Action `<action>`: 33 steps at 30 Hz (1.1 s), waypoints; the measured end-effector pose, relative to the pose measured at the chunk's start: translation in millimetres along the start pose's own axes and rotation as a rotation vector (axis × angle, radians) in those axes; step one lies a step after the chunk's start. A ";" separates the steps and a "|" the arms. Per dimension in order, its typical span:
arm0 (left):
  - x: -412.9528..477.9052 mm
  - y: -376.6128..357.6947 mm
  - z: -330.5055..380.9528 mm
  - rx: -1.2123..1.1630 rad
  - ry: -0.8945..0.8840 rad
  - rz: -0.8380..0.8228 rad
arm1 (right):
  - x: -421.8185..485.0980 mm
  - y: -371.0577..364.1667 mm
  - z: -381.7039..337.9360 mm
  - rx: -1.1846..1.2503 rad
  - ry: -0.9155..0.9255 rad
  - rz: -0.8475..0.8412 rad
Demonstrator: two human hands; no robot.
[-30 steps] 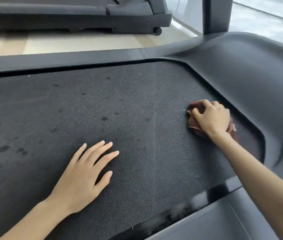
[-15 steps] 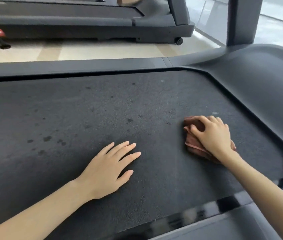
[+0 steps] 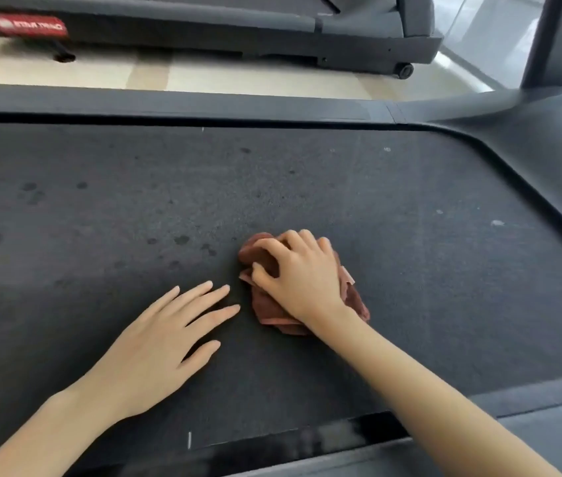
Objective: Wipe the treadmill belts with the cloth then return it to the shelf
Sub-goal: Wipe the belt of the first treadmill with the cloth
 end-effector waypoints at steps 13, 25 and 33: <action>-75.0 -13.9 -93.7 -0.098 0.135 0.091 | 10.5 4.0 29.6 -0.231 -0.469 0.149; -141.3 -23.2 -180.0 -0.050 0.160 0.080 | 40.8 -63.8 -87.6 -0.004 -0.150 -0.084; -194.6 -30.5 -232.2 -0.052 0.337 0.126 | 7.6 -15.8 -24.9 -0.224 -0.540 0.135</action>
Point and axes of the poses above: each hand's wrist, its own x-axis towards the middle knuckle, its own y-axis out of the back of the hand, z = x × y, the point moved 9 cm from there along x, towards the middle knuckle, and after that the axes turned 15 degrees about x, right-handed, at the moved point
